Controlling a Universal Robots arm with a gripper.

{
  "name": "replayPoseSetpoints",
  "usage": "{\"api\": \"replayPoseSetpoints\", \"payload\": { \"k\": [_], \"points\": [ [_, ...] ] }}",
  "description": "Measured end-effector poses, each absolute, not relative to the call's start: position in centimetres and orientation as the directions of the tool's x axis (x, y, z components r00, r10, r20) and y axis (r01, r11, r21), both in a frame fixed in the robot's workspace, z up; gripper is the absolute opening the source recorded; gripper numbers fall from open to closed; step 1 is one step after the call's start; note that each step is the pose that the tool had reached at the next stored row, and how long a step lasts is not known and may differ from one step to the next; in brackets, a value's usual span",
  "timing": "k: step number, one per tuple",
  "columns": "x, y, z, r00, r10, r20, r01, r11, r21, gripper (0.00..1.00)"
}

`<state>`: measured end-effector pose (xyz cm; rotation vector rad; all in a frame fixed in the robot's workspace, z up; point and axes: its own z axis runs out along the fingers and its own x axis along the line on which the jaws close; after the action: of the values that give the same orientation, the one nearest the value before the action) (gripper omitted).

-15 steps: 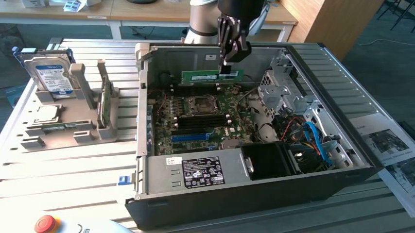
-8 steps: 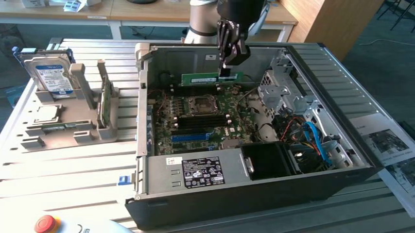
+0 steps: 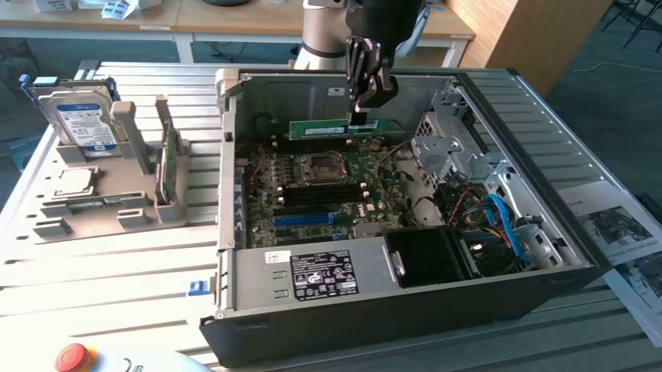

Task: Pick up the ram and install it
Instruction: 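Pick up the ram and move it above insertion slot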

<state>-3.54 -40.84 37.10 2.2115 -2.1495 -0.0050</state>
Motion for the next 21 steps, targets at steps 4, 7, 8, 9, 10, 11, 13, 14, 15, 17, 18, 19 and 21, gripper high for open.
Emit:
{"api": "replayPoseSetpoints", "payload": {
  "k": [4,7,8,9,10,11,13,14,15,17,18,19,21],
  "points": [
    [-3.55,-40.83,37.07,0.015,-0.999,0.038,-0.999,-0.014,0.043,0.12],
    [-3.55,-40.83,37.04,0.004,-0.999,0.038,-0.999,-0.002,0.043,0.12],
    [-3.55,-40.83,37.05,0.002,-0.999,0.038,-0.999,0.000,0.043,0.12],
    [-3.55,-40.83,37.05,0.002,-0.999,0.038,-0.999,0.000,0.043,0.12],
    [-3.55,-40.83,37.04,0.002,-0.999,0.038,-0.999,0.000,0.043,0.12],
    [-3.55,-40.83,37.04,0.002,-0.999,0.038,-0.999,0.000,0.043,0.12],
    [-3.54,-40.83,37.03,0.002,-0.999,0.038,-0.999,0.000,0.043,0.12],
    [-3.52,-40.83,37.02,0.002,-0.999,0.038,-0.999,0.000,0.043,0.12],
    [-3.49,-40.82,37.00,0.002,-0.999,0.037,-0.999,0.000,0.043,0.12],
    [-3.48,-40.81,36.99,0.002,-0.999,0.037,-0.999,0.000,0.043,0.12],
    [-3.48,-40.81,36.99,0.002,-0.999,0.037,-0.999,0.000,0.043,0.12],
    [-3.48,-40.81,36.99,0.002,-0.999,0.038,-0.999,0.000,0.043,0.12],
    [-3.47,-40.80,37.00,0.002,-0.999,0.038,-0.999,0.000,0.043,0.12]
  ]
}}
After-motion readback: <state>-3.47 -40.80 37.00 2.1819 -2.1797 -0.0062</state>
